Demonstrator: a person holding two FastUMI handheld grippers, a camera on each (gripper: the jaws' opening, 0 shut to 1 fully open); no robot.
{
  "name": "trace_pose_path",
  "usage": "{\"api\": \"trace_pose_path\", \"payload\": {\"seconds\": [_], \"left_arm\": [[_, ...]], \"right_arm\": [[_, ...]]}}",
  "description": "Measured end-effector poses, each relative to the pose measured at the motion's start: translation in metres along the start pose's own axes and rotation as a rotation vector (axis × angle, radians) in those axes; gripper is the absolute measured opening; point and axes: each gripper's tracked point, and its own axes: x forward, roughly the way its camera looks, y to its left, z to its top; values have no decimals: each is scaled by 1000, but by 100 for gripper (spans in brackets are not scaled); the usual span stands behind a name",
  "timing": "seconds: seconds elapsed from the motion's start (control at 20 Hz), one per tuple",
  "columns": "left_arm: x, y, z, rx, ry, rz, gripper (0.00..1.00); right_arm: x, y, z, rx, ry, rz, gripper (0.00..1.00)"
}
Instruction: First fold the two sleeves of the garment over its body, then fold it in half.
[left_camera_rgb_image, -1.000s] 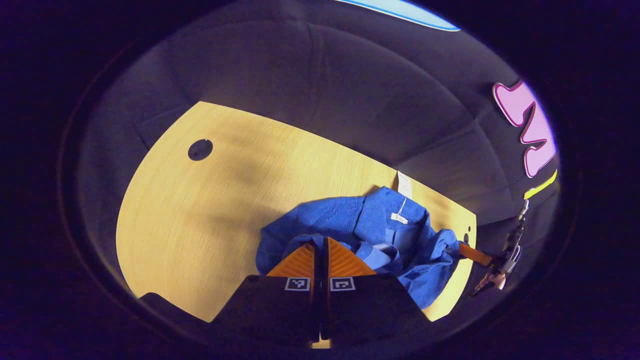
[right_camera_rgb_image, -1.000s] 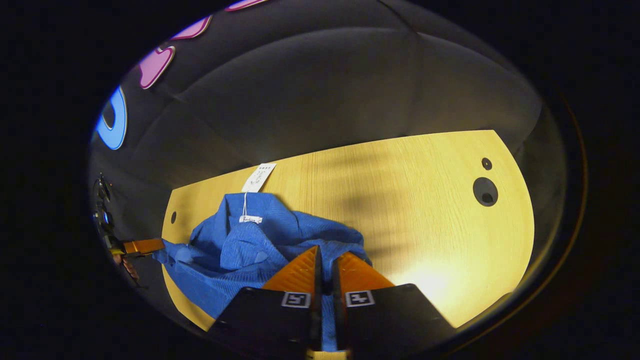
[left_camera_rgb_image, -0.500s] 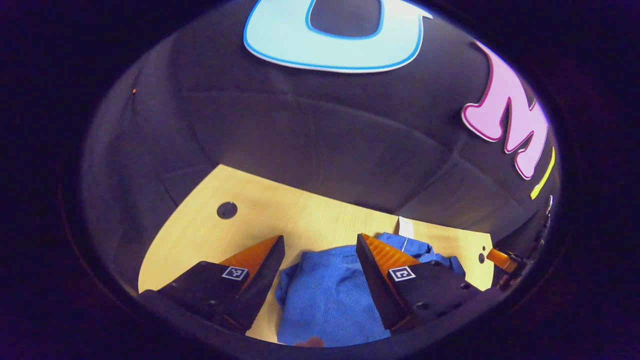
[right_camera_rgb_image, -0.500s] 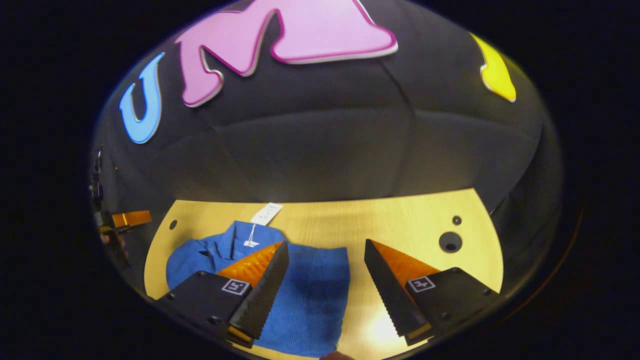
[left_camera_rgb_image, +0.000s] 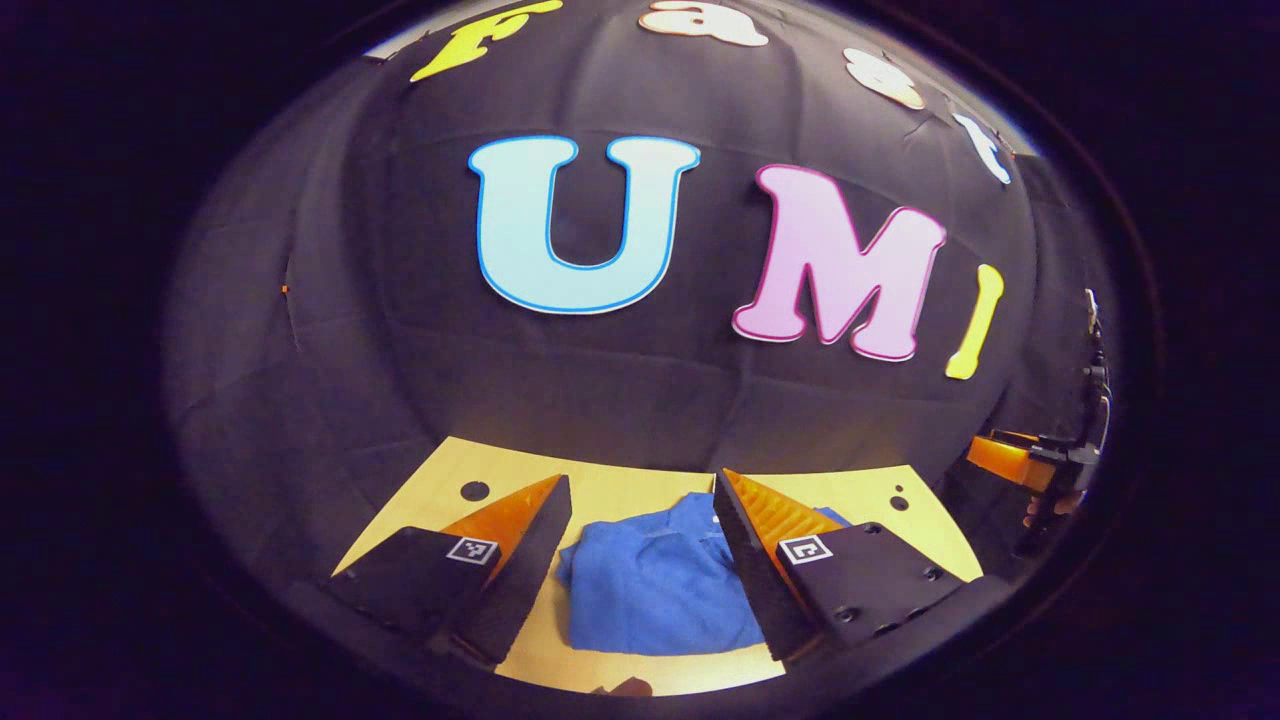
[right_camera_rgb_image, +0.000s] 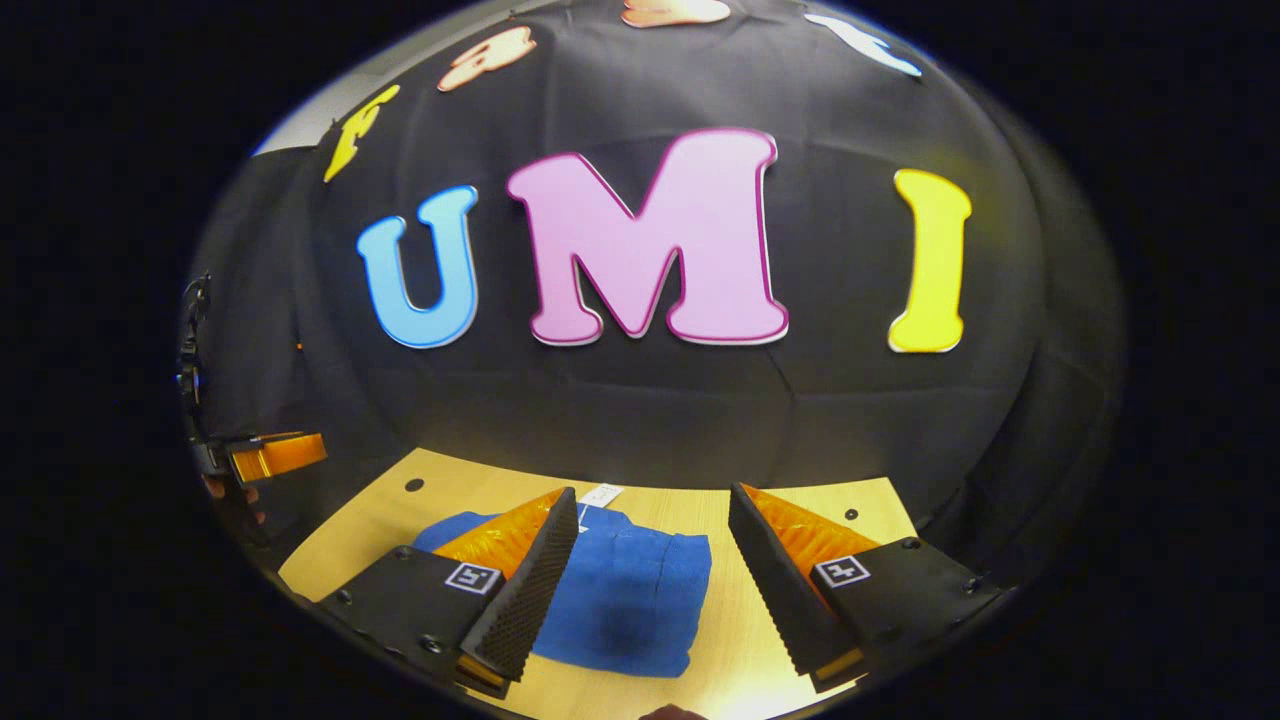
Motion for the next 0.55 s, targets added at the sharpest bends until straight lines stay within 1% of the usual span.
{"api": "trace_pose_path", "payload": {"seconds": [0.1, 0.15, 0.25, 0.3, 0.35, 0.4, 0.45, 0.5, 0.55], "left_arm": [[-45, -2, -6, 15, -39, 1, 85], [-68, -2, -13, 18, -50, 9, 82], [-111, -6, -26, 25, -94, 9, 84], [-128, -6, -25, 36, -151, 6, 84], [-142, -7, -26, 43, -193, 5, 85], [-161, -8, -36, 60, -219, 5, 83], [-182, -8, -44, 83, -233, 1, 82], [-197, -10, -50, 104, -242, -2, 84], [-205, -13, -55, 112, -247, -11, 82]], "right_arm": [[-53, 31, 3, 12, -43, -2, 98], [-80, 49, 4, 24, -68, 3, 98], [-127, 85, -4, 50, -121, 16, 98], [-148, 102, -9, 63, -147, 22, 98], [-169, 119, -21, 92, -139, 41, 97], [-188, 135, -32, 110, -144, 58, 97], [-203, 148, -41, 113, -142, 71, 97], [-217, 153, -47, 100, -139, 73, 97], [-228, 157, -50, 77, -140, 72, 97]]}}
